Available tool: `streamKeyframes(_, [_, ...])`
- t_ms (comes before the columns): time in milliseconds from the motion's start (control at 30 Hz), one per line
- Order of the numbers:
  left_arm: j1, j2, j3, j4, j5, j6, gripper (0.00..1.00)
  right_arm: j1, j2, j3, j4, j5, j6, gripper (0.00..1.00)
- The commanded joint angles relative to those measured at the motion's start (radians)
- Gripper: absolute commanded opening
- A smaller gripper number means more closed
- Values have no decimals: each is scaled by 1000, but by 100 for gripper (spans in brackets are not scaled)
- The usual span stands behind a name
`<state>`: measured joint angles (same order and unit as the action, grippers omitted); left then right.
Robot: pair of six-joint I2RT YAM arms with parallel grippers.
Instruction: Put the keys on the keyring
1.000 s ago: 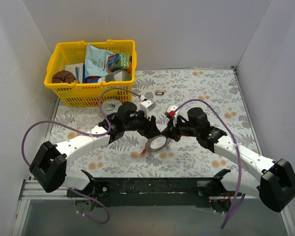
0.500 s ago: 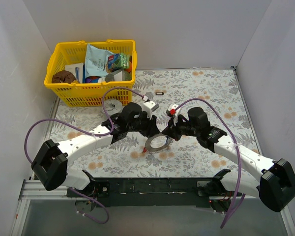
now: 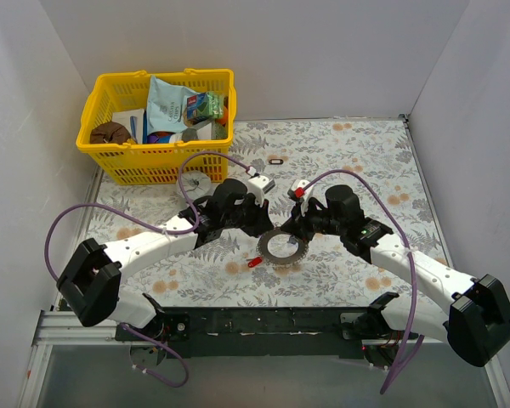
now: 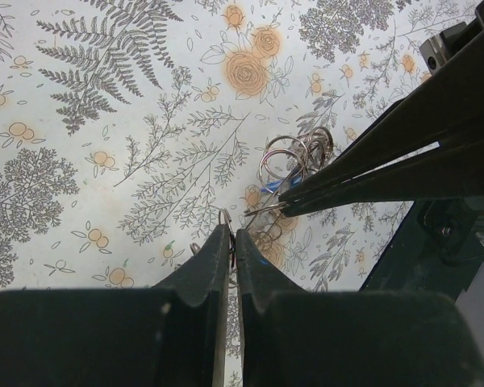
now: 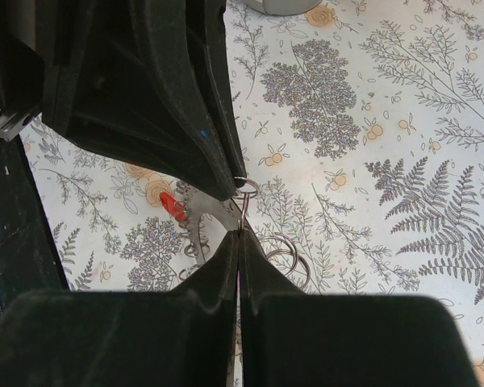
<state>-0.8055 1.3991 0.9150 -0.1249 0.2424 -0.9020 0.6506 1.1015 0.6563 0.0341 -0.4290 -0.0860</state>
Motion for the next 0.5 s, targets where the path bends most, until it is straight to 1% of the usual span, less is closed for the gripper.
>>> streamKeyframes(0, [0,-45,-13,41,-48,-9,0,0,-15,9,69,-39,-9,1])
streamKeyframes(300, [3,-63,-21,59,-54,-21,1,0,-28,-1,92,-66,-17,1])
streamKeyframes(433, [11,-97,-33,67,-64,-26,22,-2,-38,11,95,-71,-15,1])
streamKeyframes(467, [18,-106,-37,68,-64,-25,30,0,-38,12,95,-74,-17,1])
